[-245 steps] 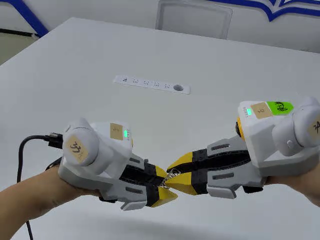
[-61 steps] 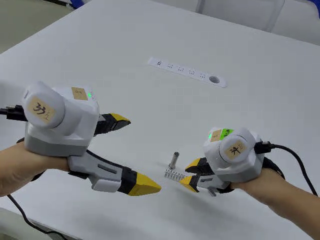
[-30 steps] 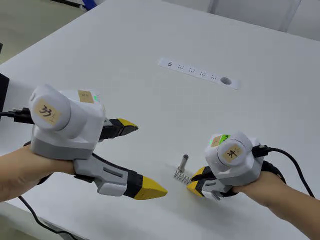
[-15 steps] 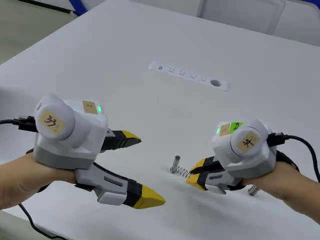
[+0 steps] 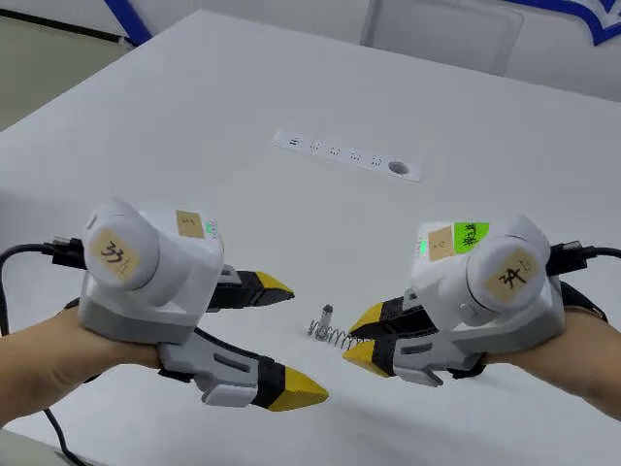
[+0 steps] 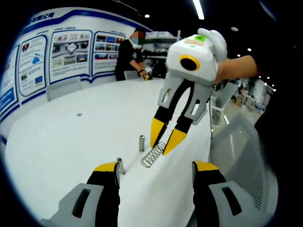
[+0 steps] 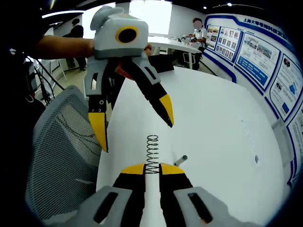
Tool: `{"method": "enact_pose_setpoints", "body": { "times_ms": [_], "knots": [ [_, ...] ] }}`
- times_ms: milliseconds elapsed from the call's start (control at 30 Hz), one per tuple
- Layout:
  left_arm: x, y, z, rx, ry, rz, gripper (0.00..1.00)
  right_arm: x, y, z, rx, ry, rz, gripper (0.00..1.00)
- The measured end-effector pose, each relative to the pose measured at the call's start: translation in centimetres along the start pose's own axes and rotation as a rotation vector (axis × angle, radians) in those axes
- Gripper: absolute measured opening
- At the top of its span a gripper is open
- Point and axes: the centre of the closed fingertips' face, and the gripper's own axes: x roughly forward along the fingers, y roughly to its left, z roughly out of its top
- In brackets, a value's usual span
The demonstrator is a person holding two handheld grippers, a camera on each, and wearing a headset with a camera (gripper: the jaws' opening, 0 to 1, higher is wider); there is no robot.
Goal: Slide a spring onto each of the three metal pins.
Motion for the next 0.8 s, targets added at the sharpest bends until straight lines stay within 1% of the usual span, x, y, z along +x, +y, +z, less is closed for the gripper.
{"method": "enact_pose_setpoints", "body": {
  "times_ms": [100, 300, 467, 600, 733, 767, 800],
  "knots": [
    [0.0, -0.5, 0.1, -0.007, 0.001, -0.021, 0.56, -0.3, 0.3, 0.4, -0.023, -0.003, 0.005, 0.11],
    [0.2, -1.5, 0.7, 0.004, -0.021, -0.056, 0.39, -0.9, 1.6, 1.0, -0.124, -0.016, 0.038, 0.11],
    [0.3, -2.0, 0.9, 0.02, -0.022, -0.071, 0.29, -1.2, 2.4, 1.4, -0.157, -0.028, 0.054, 0.11],
    [0.3, -2.4, 0.9, 0.04, -0.018, -0.086, 0.16, -1.3, 2.6, 1.6, -0.174, -0.03, 0.06, 0.11],
    [0.3, -2.6, 0.9, 0.054, -0.015, -0.095, 0.14, -1.5, 2.7, 1.6, -0.181, -0.031, 0.058, 0.11],
    [0.3, -2.8, 0.9, 0.064, -0.013, -0.102, 0.13, -1.5, 2.8, 1.6, -0.183, -0.031, 0.059, 0.11],
    [0.3, -2.9, 1.0, 0.088, -0.013, -0.105, 0.12, -1.5, 2.8, 1.6, -0.19, -0.031, 0.059, 0.11]
  ]
}}
